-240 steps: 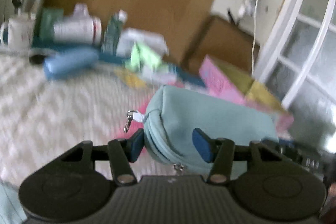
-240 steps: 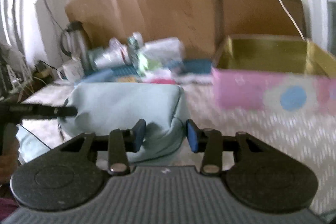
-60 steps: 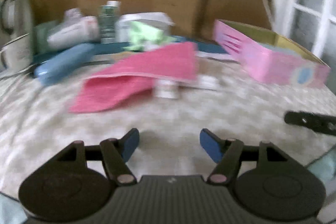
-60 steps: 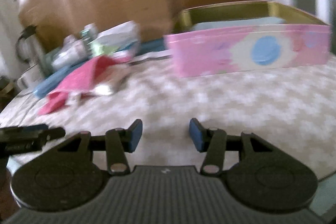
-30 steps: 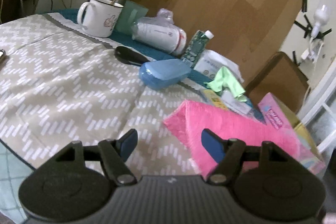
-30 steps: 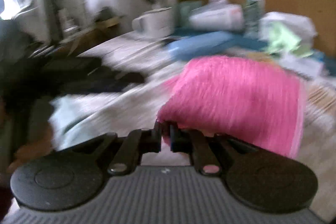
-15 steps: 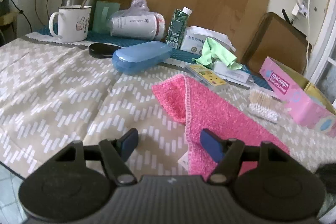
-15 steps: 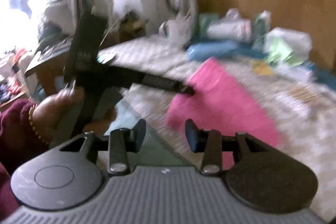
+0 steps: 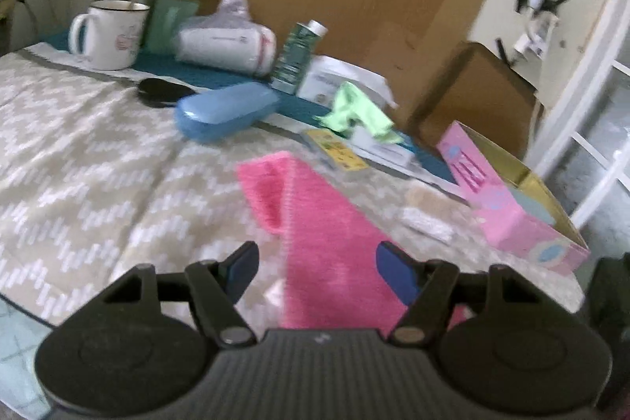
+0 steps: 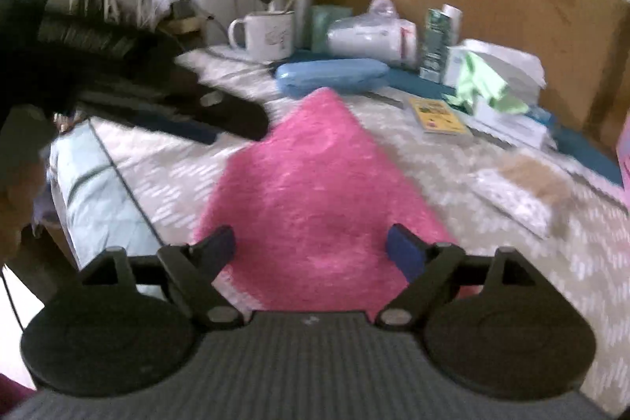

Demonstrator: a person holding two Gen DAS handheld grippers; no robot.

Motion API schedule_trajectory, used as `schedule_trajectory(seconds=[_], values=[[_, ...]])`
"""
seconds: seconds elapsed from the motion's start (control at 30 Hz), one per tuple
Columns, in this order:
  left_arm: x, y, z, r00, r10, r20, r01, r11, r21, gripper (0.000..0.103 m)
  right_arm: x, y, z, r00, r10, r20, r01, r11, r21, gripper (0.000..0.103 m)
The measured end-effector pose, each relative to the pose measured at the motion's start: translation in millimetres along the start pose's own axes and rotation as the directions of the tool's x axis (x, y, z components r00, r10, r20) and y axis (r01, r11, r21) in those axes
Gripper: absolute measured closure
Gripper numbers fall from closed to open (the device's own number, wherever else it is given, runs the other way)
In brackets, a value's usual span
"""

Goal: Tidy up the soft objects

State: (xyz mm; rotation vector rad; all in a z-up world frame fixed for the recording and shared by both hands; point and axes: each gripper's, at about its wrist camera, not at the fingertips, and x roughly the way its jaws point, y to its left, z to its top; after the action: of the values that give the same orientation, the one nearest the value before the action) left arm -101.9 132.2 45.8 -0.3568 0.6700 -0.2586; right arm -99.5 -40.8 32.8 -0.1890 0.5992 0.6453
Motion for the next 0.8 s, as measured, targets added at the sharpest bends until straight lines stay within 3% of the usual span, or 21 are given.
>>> schedule_trajectory(seconds=[0.03, 0.1, 0.13, 0.17, 0.27, 0.3, 0.4, 0.63, 0.8], values=[[3.9, -2.9, 0.1, 1.000, -0.003, -0.014, 0.003, 1.000, 0.002, 0.035, -1.0, 3.5, -1.6, 1.000, -0.007, 0.008, 0.008, 1.000, -0.017, 0.027], [16.9, -6.5, -0.8, 0.998, 0.003, -0.059, -0.003, 1.000, 0.005, 0.040, -6.8, 6.9, -2.1, 1.000, 0.010, 0.022, -0.009, 0.999, -0.043, 0.058], [24.1, -7.6, -2.2, 0.997, 0.010, -0.081, -0.009, 1.000, 0.005, 0.042, -9.2, 4.7, -0.1, 1.000, 0.016, 0.021, -0.015, 0.999, -0.034, 0.084], [30.4, -8.4, -4.1, 0.995, 0.009, -0.102, -0.009, 1.000, 0.004, 0.047, -10.5, 1.9, 0.9, 1.000, 0.006, 0.019, -0.005, 1.000, -0.018, 0.089], [44.3, -11.1, -6.9, 0.993, -0.007, -0.122, 0.007, 1.000, 0.001, 0.054, -13.9, -11.0, -1.9, 0.999, 0.009, 0.033, -0.010, 0.999, 0.040, 0.091], [46.6, -13.9, -6.4, 0.993, -0.008, -0.122, 0.009, 1.000, 0.004, 0.065, -16.3, -12.8, -3.0, 0.999, -0.001, 0.038, -0.001, 0.999, 0.043, 0.091], [58.6, -21.2, -5.8, 0.980, -0.093, -0.175, 0.086, 0.995, -0.049, 0.072, -30.1, -13.9, -11.4, 0.998, -0.034, 0.054, 0.033, 0.999, 0.016, 0.091], [86.5, -85.3, -21.2, 0.943, -0.204, -0.261, 0.218, 0.976, 0.026, 0.072, -80.9, -46.4, -48.7, 0.984, -0.162, 0.067, 0.159, 0.986, 0.054, 0.091], [110.4, -147.0, -34.8, 0.906, -0.254, -0.339, 0.308, 0.945, 0.113, 0.072, -118.3, -74.9, -77.5, 0.957, -0.283, 0.060, 0.273, 0.952, 0.135, 0.090]])
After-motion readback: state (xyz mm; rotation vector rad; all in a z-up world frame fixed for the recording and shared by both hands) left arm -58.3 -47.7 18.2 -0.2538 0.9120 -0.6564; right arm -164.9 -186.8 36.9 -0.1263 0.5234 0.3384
